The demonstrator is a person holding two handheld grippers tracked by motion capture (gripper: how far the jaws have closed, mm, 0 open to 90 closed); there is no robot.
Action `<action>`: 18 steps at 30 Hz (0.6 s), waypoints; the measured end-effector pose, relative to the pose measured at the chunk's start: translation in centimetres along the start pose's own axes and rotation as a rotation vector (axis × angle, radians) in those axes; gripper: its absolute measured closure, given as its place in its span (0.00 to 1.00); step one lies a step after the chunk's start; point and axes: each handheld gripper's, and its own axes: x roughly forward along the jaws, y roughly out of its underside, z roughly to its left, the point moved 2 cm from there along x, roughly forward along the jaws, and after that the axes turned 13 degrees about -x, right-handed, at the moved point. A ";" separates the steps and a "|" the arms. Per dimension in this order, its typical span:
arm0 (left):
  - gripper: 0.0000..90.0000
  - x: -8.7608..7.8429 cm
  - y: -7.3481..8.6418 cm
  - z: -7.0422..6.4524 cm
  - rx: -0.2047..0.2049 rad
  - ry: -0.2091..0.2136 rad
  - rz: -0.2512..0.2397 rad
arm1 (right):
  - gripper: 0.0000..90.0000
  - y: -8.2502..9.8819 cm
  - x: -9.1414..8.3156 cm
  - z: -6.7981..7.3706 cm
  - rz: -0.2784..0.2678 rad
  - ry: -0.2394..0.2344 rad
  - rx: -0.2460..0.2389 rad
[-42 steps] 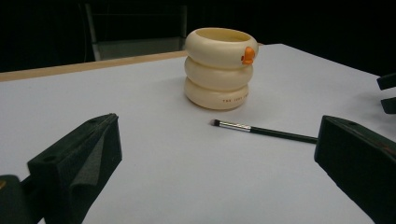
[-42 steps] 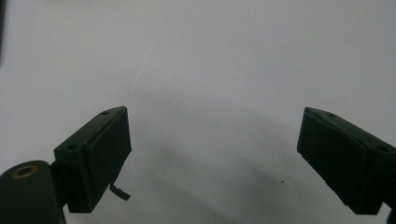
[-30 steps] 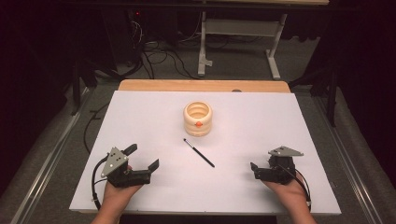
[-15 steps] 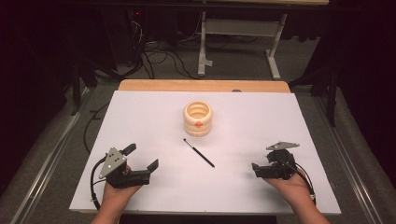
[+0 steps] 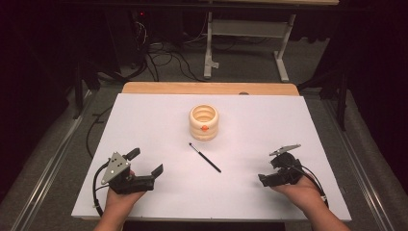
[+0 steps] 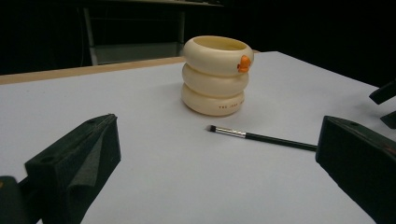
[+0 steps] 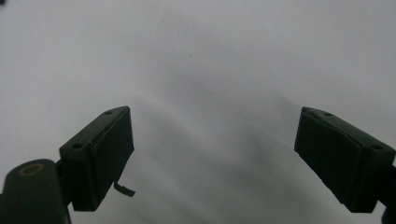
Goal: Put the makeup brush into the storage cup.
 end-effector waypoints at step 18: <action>0.01 0.0 0.0 0.0 -0.005 0.003 -0.007 | 0.08 -1.2 0.1 0.7 0.149 -0.021 -0.089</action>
